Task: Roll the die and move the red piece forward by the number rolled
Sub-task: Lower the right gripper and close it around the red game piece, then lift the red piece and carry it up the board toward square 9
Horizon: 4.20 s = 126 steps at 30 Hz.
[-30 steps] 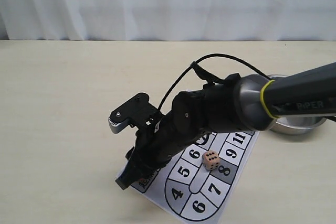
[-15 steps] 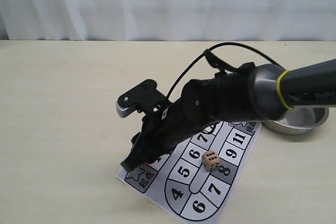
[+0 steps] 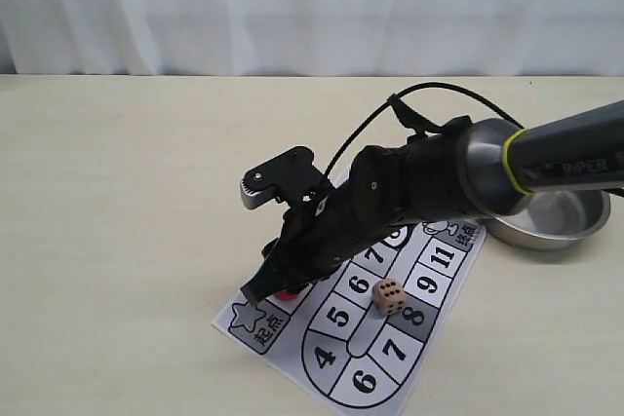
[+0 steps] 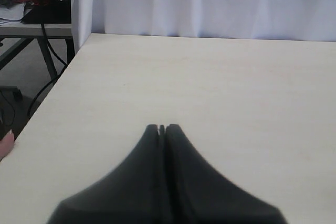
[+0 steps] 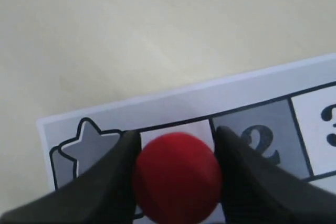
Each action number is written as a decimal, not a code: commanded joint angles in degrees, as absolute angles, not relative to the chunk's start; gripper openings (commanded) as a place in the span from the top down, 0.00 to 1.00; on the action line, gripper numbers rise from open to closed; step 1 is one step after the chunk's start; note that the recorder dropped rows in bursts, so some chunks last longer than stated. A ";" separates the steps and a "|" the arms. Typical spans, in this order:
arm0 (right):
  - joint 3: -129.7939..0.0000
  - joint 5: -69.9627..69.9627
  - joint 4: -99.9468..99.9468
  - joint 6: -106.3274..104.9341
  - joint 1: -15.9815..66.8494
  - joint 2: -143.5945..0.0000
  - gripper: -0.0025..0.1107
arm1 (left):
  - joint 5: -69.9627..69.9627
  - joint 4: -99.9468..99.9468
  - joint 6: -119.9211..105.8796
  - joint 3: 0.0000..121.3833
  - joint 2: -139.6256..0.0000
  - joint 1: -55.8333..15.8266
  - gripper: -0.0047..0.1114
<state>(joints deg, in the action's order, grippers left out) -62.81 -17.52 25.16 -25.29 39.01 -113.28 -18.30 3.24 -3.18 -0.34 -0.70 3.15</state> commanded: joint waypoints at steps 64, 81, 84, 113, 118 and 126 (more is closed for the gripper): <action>-62.60 -5.60 19.86 -23.32 27.14 -111.12 0.94 | -17.52 3.06 -3.19 0.00 -0.67 2.68 0.96; -62.60 -4.39 19.98 -25.01 26.58 -118.26 0.94 | -17.52 3.06 -3.19 0.00 -0.67 2.68 0.96; -62.60 -4.27 19.98 -25.03 26.58 -118.13 0.94 | -17.52 3.06 -3.19 0.00 -0.67 2.68 0.96; -66.98 -2.86 20.09 -23.13 21.48 -121.37 0.94 | -17.52 3.06 -3.19 0.00 -0.67 2.68 0.96; -67.24 -2.87 20.09 -23.14 21.48 -120.54 0.94 | -17.52 3.06 -3.19 0.00 -0.67 2.68 0.96; -67.13 -7.30 20.09 -23.14 21.06 -114.36 0.94 | -17.52 3.06 -3.19 0.00 -0.67 2.68 0.96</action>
